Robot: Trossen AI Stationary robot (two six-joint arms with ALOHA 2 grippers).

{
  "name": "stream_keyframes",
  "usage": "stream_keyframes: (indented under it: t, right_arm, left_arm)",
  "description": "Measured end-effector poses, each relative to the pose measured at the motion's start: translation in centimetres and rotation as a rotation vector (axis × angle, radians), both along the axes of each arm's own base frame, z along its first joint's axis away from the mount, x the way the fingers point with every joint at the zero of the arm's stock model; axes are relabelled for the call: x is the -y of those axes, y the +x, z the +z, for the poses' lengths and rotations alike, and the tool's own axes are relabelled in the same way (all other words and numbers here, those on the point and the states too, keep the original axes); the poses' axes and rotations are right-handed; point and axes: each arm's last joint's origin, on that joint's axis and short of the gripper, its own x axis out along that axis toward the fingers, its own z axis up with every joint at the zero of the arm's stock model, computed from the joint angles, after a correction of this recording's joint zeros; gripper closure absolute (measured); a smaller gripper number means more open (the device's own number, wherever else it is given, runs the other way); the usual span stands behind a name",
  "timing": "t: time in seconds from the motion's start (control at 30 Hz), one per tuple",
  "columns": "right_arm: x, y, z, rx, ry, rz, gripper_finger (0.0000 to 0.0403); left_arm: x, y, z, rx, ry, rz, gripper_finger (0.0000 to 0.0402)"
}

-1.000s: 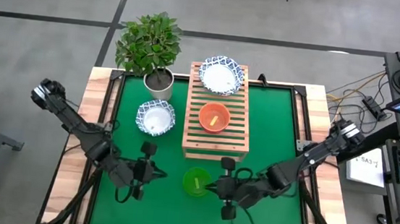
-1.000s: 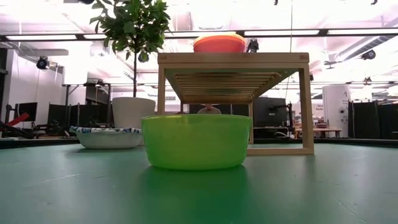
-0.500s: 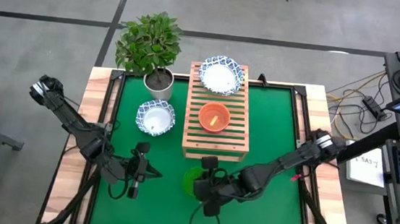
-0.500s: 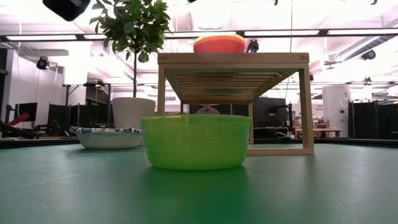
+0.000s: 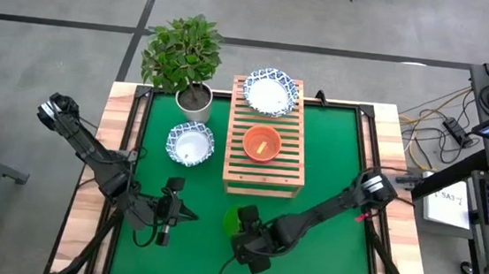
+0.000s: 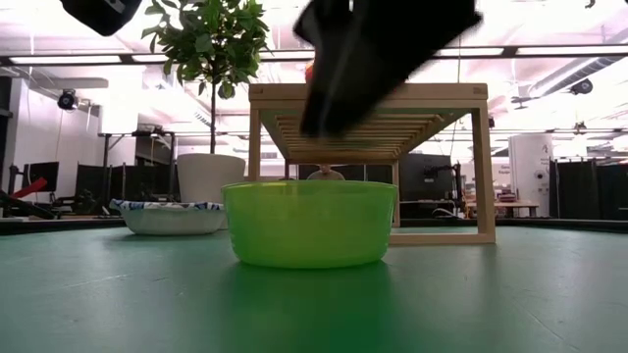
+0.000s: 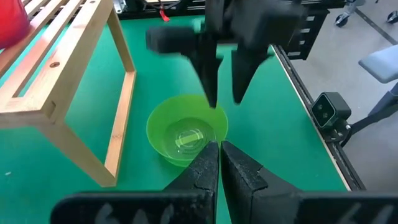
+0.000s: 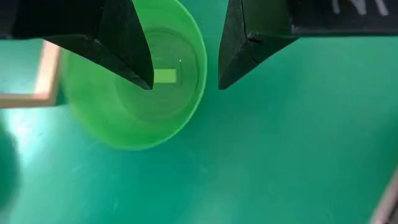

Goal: Place and stack bowls onto a shelf
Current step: Stack the green bowl on top of the yellow bowl on the shelf

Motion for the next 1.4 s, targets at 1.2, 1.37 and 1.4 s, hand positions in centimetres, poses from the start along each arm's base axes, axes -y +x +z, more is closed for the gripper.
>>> stream_keyframes:
  t: [1.2, 1.37, 1.4]
  right_arm:
    - [3.4, -2.4, 16.9, 0.304, -0.116, 0.076, 0.0394]
    - [6.4, -4.8, 19.8, 0.339, -0.216, -0.053, 0.0394]
    - [7.1, -5.0, 20.0, 0.333, -0.209, -0.081, 0.0394]
  left_arm:
    - [0.0, 0.1, 0.1, 0.012, 0.009, 0.0, 0.0402]
    - [0.0, 0.1, 0.1, 0.013, 0.015, -0.002, 0.0401]
    - [0.0, 0.1, 0.1, 0.013, 0.016, -0.002, 0.0402]
